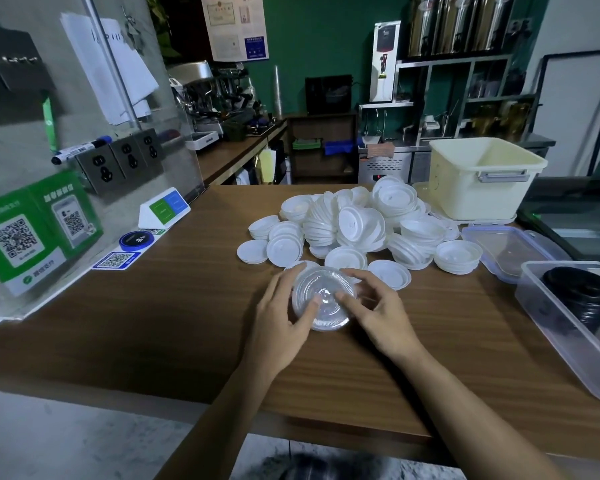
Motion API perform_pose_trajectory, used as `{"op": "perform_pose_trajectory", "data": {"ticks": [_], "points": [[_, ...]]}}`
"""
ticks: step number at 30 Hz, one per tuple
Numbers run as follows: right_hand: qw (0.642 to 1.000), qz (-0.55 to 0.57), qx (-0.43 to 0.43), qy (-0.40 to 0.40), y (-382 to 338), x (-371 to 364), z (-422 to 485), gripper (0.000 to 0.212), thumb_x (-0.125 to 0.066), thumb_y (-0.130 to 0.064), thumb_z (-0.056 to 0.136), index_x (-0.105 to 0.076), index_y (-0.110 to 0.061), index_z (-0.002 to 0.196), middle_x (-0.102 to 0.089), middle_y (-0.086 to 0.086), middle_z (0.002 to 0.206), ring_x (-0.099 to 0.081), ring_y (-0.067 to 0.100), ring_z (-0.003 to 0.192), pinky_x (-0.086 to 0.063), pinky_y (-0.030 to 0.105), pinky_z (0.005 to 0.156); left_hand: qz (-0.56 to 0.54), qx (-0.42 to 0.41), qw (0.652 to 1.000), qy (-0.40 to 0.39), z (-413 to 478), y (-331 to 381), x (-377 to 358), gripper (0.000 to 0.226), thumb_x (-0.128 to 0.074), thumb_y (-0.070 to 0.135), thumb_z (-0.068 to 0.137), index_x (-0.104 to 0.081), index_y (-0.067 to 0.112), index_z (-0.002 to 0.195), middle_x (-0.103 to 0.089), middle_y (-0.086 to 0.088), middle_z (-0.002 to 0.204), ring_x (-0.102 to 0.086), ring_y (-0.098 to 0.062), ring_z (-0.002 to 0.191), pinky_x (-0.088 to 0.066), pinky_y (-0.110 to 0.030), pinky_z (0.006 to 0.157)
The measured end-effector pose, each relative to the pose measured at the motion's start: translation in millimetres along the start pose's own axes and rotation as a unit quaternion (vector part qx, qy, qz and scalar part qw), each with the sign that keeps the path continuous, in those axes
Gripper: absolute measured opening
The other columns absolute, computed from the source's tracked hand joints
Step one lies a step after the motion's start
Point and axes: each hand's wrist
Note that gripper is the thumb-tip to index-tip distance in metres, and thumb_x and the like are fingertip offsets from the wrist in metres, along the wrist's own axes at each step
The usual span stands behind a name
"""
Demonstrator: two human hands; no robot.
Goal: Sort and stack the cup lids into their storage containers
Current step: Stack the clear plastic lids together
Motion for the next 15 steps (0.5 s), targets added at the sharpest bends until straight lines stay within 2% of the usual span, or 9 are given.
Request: {"op": "perform_pose_trajectory", "data": {"ticks": [4,6,8,10,12,15], "points": [[1.000,0.011,-0.004,-0.015,0,1,-2,0.043,-0.082,-0.015,0.092,-0.070,-0.028,0.131,-0.076,0.014,0.109,-0.068,0.019,0.092,-0.058,0.028,0.090,-0.076,0.097,0.991,-0.047,0,-9,1,0.051,-0.069,0.050,0.093,-0.057,0.041,0.142,-0.072,0.019,0.124,-0.070,-0.002,0.113,-0.059,-0.042,0.098],[1.000,0.009,-0.005,-0.021,0,3,-2,0.048,-0.083,-0.015,0.092,-0.068,-0.028,0.136,-0.076,0.013,0.110,-0.069,0.019,0.095,-0.057,0.029,0.092,-0.093,0.100,0.989,-0.055,-1,-8,1,0.051,-0.070,0.048,0.093,-0.057,0.041,0.142,-0.074,0.018,0.121,-0.071,-0.002,0.110,-0.060,-0.042,0.096],[1.000,0.004,0.000,-0.028,-1,3,-3,0.050,-0.080,-0.010,0.092,-0.066,-0.020,0.138,-0.077,0.005,0.112,-0.071,0.017,0.102,-0.054,0.022,0.091,-0.108,0.094,0.988,-0.052,-2,-4,4,0.053,-0.072,0.045,0.093,-0.057,0.042,0.143,-0.074,0.017,0.123,-0.071,-0.003,0.111,-0.061,-0.040,0.094],[1.000,0.000,0.004,-0.028,-2,2,-4,0.050,-0.080,-0.008,0.092,-0.066,-0.016,0.139,-0.077,0.007,0.116,-0.071,0.021,0.111,-0.053,0.021,0.095,-0.114,0.080,0.989,-0.048,-4,-1,7,0.056,-0.073,0.045,0.092,-0.057,0.040,0.145,-0.070,0.016,0.128,-0.070,-0.006,0.114,-0.061,-0.039,0.094],[1.000,0.002,0.008,-0.029,-3,2,-6,0.050,-0.083,-0.017,0.091,-0.067,-0.019,0.139,-0.075,0.014,0.117,-0.069,0.030,0.115,-0.054,0.026,0.100,-0.105,0.057,0.992,-0.041,-6,3,9,0.060,-0.072,0.048,0.091,-0.057,0.033,0.147,-0.064,0.015,0.131,-0.067,-0.010,0.118,-0.060,-0.038,0.095],[0.999,-0.018,0.014,-0.027,-2,4,-12,0.056,-0.084,-0.040,0.084,-0.068,-0.032,0.137,-0.068,0.023,0.115,-0.063,0.040,0.114,-0.051,0.041,0.109,-0.092,0.033,0.994,-0.039,-9,7,10,0.062,-0.071,0.046,0.092,-0.056,0.027,0.150,-0.058,0.015,0.130,-0.065,-0.015,0.120,-0.059,-0.040,0.096]]}}
Point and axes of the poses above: each hand's wrist, its own z-axis towards the middle knuckle, its own x-axis out of the back of the hand, y = z × x
